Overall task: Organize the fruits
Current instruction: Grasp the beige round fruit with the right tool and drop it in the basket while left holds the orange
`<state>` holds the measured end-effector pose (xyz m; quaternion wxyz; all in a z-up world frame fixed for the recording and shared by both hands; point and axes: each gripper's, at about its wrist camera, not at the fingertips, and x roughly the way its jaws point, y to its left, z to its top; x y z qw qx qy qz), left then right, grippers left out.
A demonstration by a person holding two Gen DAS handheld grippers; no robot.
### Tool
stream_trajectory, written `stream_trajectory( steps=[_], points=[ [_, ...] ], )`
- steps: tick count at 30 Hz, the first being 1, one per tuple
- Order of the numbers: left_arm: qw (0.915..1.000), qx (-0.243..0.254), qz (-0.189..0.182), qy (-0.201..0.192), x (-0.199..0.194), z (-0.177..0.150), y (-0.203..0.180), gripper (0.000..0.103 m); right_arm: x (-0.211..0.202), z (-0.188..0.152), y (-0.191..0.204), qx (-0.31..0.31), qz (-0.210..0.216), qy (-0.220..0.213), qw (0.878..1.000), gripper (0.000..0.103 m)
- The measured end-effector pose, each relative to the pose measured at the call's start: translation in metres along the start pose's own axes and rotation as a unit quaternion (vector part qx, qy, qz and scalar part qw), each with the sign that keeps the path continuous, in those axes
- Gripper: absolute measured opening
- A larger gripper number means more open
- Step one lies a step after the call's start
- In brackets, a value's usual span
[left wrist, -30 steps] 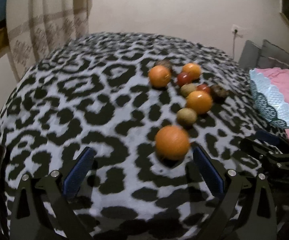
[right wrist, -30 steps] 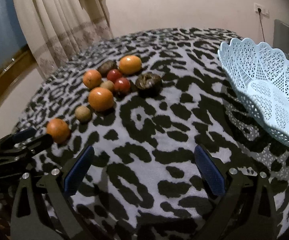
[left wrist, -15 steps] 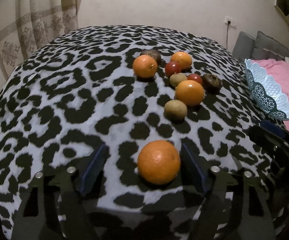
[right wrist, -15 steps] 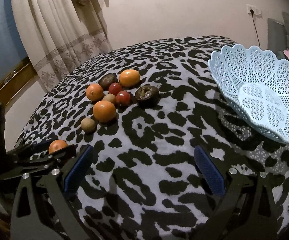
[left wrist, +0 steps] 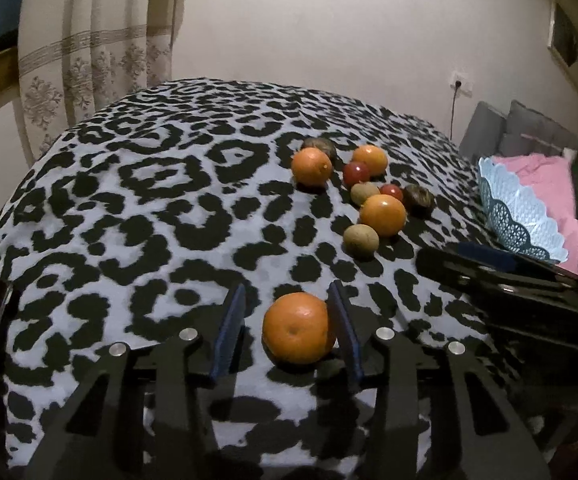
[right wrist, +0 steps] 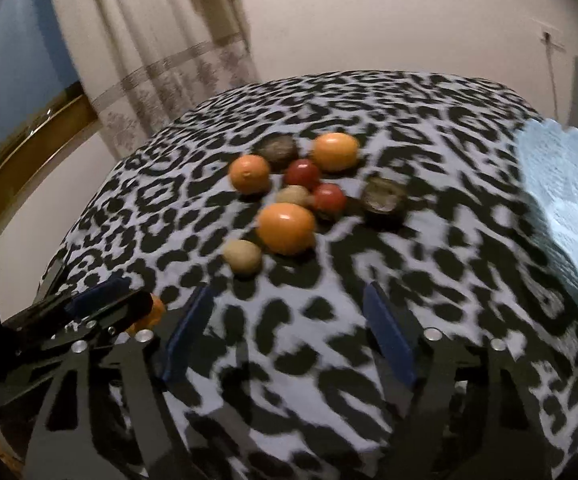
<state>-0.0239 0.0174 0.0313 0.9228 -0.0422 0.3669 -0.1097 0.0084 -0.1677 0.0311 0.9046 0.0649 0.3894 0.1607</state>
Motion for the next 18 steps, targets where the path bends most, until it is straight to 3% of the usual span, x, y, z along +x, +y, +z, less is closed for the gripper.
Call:
stream_trajectory(
  steps=[10, 15, 18],
  points=[
    [0.9996, 0.014, -0.023, 0.006, -0.006, -0.008, -0.001, 0.045, 0.048, 0.018, 0.036, -0.032, 0.000, 0.042, 0.999, 0.050],
    [0.9992, 0.016, -0.033, 0.016, -0.002, -0.010, -0.002, 0.048, 0.065, 0.020, 0.041, -0.046, -0.024, 0.045, 0.998, 0.043],
    [0.9986, 0.015, -0.043, 0.026, 0.001, -0.010, -0.002, 0.050, 0.064, 0.019, 0.041, -0.057, -0.039, 0.043, 0.997, 0.032]
  ],
)
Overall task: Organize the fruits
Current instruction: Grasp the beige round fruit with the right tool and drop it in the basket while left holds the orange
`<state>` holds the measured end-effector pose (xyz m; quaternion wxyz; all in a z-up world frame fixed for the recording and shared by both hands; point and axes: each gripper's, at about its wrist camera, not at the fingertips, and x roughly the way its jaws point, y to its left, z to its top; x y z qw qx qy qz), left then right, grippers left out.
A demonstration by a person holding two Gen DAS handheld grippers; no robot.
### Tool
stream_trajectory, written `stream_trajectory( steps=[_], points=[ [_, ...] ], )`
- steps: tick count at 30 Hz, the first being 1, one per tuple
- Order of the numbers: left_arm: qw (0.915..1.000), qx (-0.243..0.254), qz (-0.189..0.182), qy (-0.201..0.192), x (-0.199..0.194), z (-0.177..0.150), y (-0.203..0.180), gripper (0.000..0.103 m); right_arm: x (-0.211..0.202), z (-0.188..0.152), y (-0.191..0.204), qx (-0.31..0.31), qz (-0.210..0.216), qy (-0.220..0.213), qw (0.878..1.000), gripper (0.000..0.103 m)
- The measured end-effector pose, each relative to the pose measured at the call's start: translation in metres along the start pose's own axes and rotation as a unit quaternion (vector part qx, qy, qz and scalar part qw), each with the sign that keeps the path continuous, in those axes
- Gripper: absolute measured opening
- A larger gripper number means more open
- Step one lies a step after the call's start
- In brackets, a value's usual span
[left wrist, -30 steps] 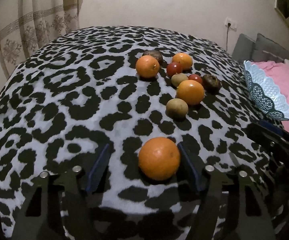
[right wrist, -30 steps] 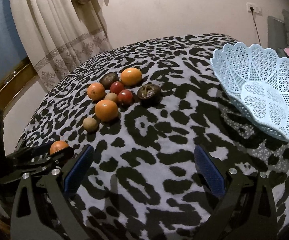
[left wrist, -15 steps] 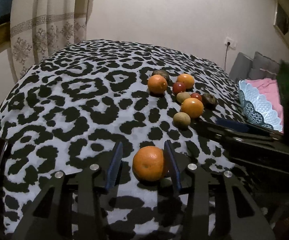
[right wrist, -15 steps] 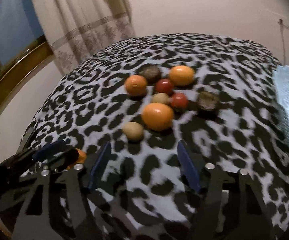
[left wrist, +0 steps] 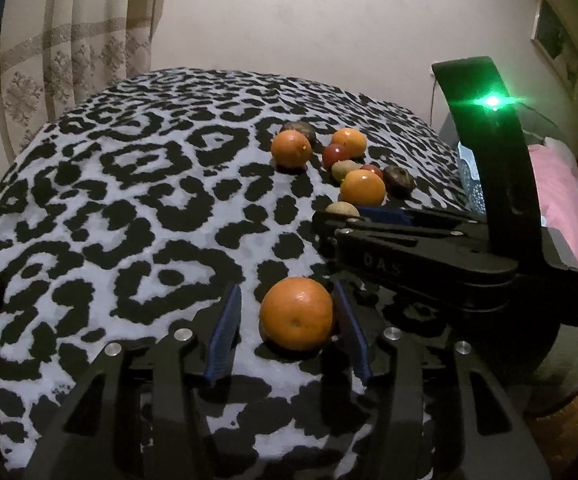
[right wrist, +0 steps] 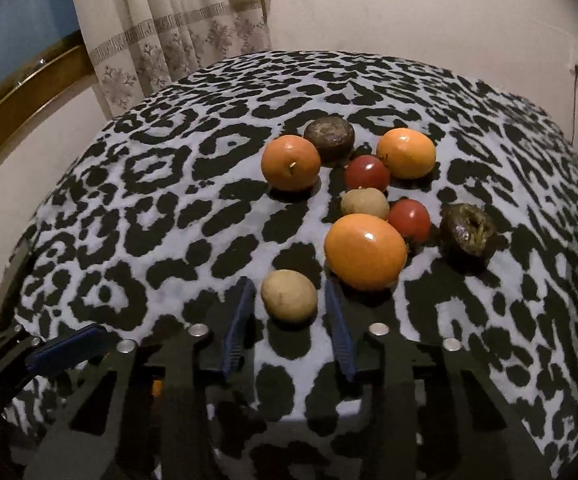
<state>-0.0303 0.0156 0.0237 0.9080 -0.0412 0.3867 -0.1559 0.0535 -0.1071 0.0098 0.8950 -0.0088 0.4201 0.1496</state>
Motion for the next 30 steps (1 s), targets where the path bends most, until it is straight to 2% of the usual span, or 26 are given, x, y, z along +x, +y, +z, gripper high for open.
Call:
stream_trajectory(
  steps=[1, 6, 12, 24, 30],
  points=[
    [1.0000, -0.002, -0.004, 0.003, 0.001, 0.000, 0.000, 0.050, 0.000, 0.000, -0.001, 0.000, -0.001, -0.001, 1.000, 0.029],
    [0.9998, 0.000, -0.011, 0.016, 0.005, 0.000, 0.001, 0.049, -0.011, -0.005, -0.010, 0.013, 0.007, -0.009, 1.000, 0.028],
    [0.9994, 0.018, -0.011, 0.027, 0.007, -0.003, -0.006, 0.040, -0.038, -0.015, -0.025, 0.039, 0.013, -0.037, 0.998, 0.028],
    [0.9992, 0.021, 0.010, 0.033, 0.007, 0.001, -0.017, 0.040, -0.096, -0.029, -0.066, 0.095, 0.015, -0.105, 0.990, 0.028],
    [0.9989, 0.039, 0.012, 0.022, 0.002, 0.008, -0.037, 0.040, -0.125, -0.039, -0.100, 0.125, -0.009, -0.142, 0.982, 0.028]
  ],
)
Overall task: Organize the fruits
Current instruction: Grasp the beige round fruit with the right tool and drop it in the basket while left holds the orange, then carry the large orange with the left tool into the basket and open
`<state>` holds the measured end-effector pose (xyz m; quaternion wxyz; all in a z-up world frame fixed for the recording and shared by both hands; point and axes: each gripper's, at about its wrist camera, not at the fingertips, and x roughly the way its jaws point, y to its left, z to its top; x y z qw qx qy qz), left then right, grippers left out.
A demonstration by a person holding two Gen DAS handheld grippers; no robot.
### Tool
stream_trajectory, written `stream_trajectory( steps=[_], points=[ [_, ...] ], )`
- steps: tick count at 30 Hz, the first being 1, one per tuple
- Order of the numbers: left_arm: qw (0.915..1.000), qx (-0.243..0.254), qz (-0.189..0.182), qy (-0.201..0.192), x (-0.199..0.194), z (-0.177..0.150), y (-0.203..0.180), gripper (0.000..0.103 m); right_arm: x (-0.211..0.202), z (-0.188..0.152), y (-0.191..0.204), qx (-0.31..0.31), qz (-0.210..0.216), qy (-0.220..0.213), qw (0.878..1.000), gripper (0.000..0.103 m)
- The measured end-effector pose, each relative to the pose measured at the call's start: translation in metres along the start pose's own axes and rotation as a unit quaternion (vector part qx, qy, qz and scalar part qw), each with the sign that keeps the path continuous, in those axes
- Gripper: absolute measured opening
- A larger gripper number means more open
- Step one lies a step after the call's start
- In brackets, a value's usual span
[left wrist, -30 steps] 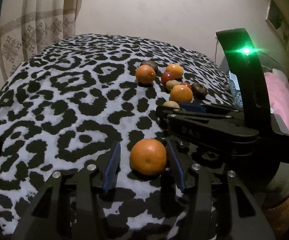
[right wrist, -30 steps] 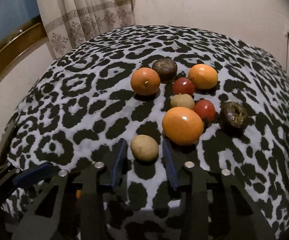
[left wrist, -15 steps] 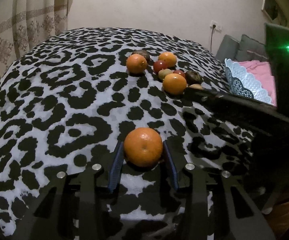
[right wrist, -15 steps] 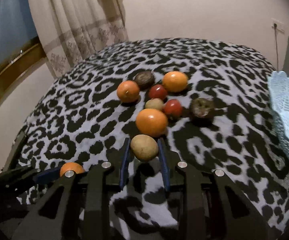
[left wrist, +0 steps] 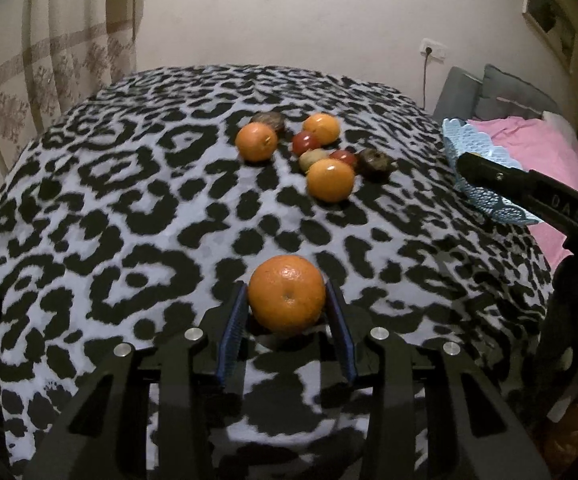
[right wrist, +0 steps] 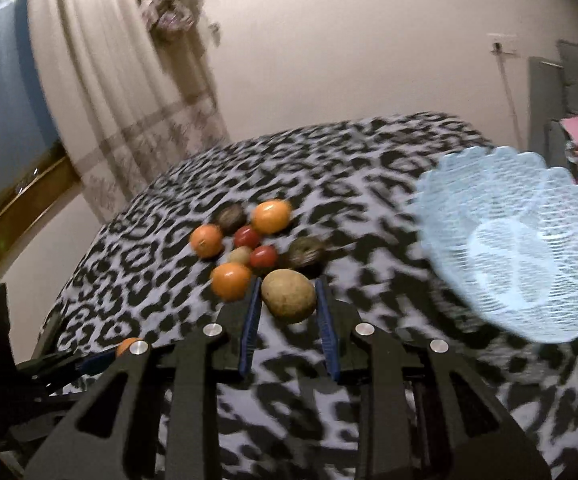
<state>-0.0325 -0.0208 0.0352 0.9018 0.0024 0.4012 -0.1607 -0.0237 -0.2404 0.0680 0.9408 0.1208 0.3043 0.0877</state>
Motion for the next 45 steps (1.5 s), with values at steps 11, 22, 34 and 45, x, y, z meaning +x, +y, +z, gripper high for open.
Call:
stream_trajectory(
  steps=[11, 22, 34, 45],
  points=[
    [0.9993, 0.036, -0.009, -0.008, -0.003, 0.018, -0.042, 0.040, -0.036, 0.007, -0.090, 0.059, -0.092, -0.041, 0.993, 0.028],
    [0.9972, 0.070, -0.015, -0.021, -0.003, 0.039, -0.083, 0.040, -0.047, -0.005, -0.131, 0.099, -0.130, -0.078, 0.983, 0.057],
    [0.9931, 0.101, -0.050, -0.032, 0.012, 0.075, -0.145, 0.040, -0.069, -0.020, -0.152, 0.158, -0.193, -0.139, 0.959, 0.057],
    [0.9868, 0.139, -0.076, -0.033, 0.037, 0.097, -0.207, 0.040, -0.083, -0.030, -0.169, 0.198, -0.199, -0.150, 0.948, 0.057]
  ],
)
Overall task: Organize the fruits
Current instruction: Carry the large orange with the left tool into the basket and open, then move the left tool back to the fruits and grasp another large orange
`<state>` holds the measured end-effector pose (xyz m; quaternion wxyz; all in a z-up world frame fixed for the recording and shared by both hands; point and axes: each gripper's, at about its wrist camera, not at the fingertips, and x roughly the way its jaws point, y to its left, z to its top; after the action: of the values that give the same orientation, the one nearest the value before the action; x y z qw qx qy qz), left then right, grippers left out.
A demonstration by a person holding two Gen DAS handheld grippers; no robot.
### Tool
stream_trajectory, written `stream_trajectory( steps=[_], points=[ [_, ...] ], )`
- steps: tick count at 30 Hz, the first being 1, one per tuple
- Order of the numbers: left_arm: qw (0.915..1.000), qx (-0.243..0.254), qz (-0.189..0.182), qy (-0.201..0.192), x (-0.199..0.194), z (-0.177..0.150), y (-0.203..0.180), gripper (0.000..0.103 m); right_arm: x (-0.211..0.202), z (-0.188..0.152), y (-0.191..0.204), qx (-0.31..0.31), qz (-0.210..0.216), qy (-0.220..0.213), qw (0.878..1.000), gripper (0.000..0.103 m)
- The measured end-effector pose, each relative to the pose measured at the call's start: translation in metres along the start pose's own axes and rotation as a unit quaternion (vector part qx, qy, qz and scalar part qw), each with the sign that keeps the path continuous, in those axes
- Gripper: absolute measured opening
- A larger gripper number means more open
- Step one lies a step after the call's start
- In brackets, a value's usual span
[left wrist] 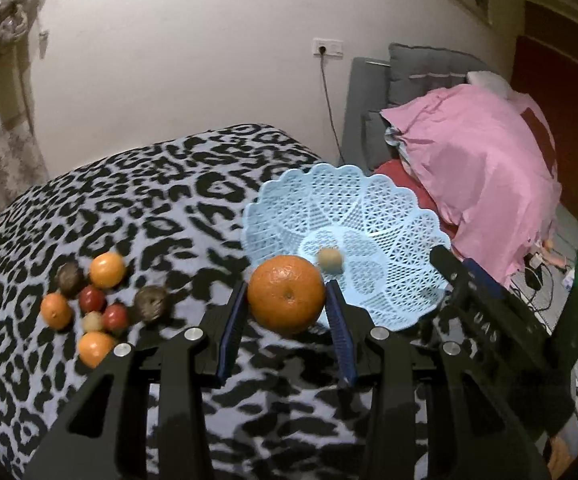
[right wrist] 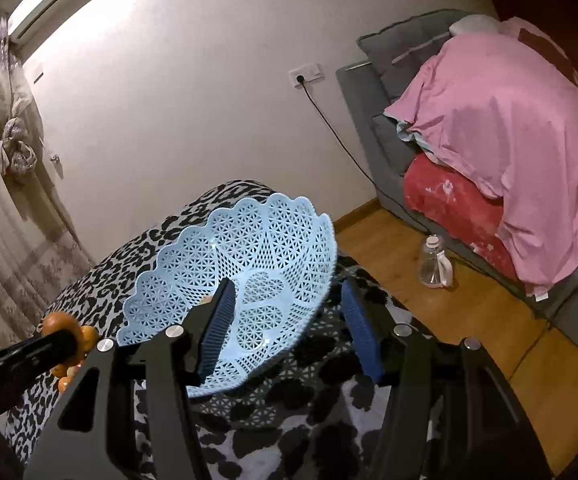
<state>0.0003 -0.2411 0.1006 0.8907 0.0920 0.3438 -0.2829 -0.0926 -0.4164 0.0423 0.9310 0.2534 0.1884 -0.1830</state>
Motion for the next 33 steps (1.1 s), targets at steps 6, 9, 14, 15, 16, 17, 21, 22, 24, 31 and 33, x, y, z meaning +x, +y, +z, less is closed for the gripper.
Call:
stream_trajectory(
  steps=[6, 9, 14, 15, 16, 17, 21, 22, 24, 31, 33],
  points=[
    [0.9997, 0.016, -0.009, 0.013, 0.020, 0.005, -0.017, 0.040, -0.001, 0.000, -0.003, 0.004, 0.002, -0.003, 1.000, 0.061],
    [0.9997, 0.014, -0.010, 0.020, 0.027, 0.006, -0.022, 0.040, -0.002, -0.001, -0.003, 0.008, 0.003, -0.003, 1.000, 0.061],
    [0.9996, 0.016, -0.012, 0.021, 0.032, 0.008, -0.027, 0.041, -0.004, -0.001, -0.005, 0.012, 0.003, -0.006, 1.000, 0.061],
    [0.9997, 0.018, -0.009, 0.016, 0.032, 0.009, -0.028, 0.046, -0.004, 0.000, -0.005, 0.013, 0.003, -0.006, 1.000, 0.061],
    [0.9997, 0.018, -0.007, 0.012, 0.031, 0.010, -0.028, 0.052, -0.004, -0.001, -0.005, 0.013, 0.003, -0.006, 1.000, 0.061],
    [0.9999, 0.016, -0.004, 0.004, 0.029, 0.010, -0.028, 0.067, -0.005, 0.000, -0.006, 0.014, 0.003, -0.006, 1.000, 0.062],
    [0.9999, 0.010, 0.007, -0.010, 0.025, 0.010, -0.022, 0.075, -0.005, 0.001, -0.007, 0.015, 0.004, -0.008, 1.000, 0.062],
    [0.9999, 0.007, 0.011, -0.009, 0.024, 0.010, -0.019, 0.077, -0.006, 0.001, -0.007, 0.015, 0.004, -0.009, 1.000, 0.062],
    [0.9998, 0.001, 0.018, -0.011, 0.024, 0.009, -0.015, 0.083, -0.007, 0.000, -0.006, 0.015, 0.004, -0.010, 1.000, 0.062],
    [0.9989, -0.010, 0.043, -0.012, 0.022, 0.004, -0.002, 0.094, -0.010, -0.001, -0.007, 0.015, 0.007, -0.018, 1.000, 0.069],
    [0.9984, -0.011, 0.054, -0.014, 0.022, 0.002, 0.000, 0.094, -0.012, 0.000, -0.007, 0.012, 0.010, -0.021, 1.000, 0.069]
  ],
)
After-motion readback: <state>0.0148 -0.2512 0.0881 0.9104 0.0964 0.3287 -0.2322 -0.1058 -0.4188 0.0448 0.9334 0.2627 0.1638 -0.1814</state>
